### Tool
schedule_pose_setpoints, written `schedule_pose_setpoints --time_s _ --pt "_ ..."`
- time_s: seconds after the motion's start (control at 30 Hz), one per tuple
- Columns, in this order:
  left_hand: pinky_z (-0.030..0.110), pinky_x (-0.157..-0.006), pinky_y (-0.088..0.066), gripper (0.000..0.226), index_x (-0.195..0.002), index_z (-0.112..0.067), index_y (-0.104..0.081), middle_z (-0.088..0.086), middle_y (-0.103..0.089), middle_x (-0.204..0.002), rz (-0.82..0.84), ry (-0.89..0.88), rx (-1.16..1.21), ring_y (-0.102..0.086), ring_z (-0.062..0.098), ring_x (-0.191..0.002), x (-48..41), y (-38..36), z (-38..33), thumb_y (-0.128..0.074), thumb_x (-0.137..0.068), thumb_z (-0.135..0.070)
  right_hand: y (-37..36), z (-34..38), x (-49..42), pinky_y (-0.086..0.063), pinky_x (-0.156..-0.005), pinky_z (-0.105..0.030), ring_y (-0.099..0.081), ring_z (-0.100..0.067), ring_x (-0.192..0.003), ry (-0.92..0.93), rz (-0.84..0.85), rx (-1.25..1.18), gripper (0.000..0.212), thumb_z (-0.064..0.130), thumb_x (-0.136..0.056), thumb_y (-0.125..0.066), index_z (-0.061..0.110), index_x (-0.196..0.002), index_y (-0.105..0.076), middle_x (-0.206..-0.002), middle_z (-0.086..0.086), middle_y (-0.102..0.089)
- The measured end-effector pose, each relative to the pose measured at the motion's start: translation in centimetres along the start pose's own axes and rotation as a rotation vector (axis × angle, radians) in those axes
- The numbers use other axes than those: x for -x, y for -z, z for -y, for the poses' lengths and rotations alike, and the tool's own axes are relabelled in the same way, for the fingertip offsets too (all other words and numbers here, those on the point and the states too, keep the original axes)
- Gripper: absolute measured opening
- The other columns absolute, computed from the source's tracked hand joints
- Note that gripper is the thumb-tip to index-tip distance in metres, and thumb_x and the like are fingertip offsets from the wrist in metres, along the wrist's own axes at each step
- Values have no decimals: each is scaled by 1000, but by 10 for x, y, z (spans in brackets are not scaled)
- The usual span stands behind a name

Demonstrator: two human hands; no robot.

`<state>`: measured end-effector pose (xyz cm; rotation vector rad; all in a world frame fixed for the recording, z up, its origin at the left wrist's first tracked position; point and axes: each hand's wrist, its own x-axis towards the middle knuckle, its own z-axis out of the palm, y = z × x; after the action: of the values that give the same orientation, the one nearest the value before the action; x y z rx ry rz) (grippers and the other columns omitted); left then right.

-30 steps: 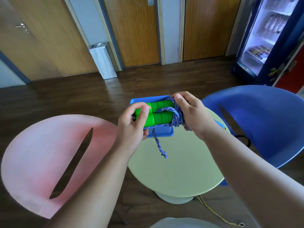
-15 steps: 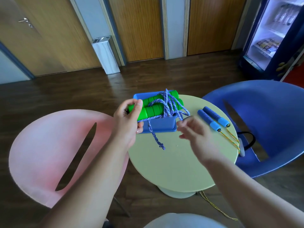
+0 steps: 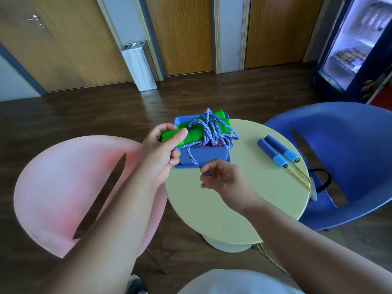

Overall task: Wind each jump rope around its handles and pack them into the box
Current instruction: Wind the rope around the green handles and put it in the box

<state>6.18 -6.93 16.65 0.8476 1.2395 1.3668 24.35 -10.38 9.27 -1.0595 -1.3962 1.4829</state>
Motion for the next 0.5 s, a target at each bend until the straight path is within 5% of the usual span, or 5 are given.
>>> schedule_pose_setpoints --time_s 0.17,0.37,0.5 --pt "15 -38 -21 19 -88 -25 -59 0 -53 -85 12 -39 54 -32 10 -45 -6 19 -14 -76 -82 -29 26 3 -5 -57 -69 -33 -60 -18 -60 -61 -134 -31 7 2 -96 -67 7 -97 -71 -72 -2 -68" --pt "13 -39 -17 21 -86 -24 -56 -1 -56 -70 31 4 -7 -29 8 -39 -3 30 -11 -63 -99 -10 72 23 -17 -51 -59 -23 -54 -14 -53 11 -333 91 13 1 -95 -67 7 -85 -74 -68 -11 -66" --pt "13 -40 -15 23 -85 -24 -55 4 -51 -65 20 31 -71 -28 9 -35 2 36 -1 -64 -98 -8 96 31 -13 -51 -57 -24 -54 -13 -52 25 -368 174 12 -2 -93 -66 3 -88 -75 -64 1 -67"
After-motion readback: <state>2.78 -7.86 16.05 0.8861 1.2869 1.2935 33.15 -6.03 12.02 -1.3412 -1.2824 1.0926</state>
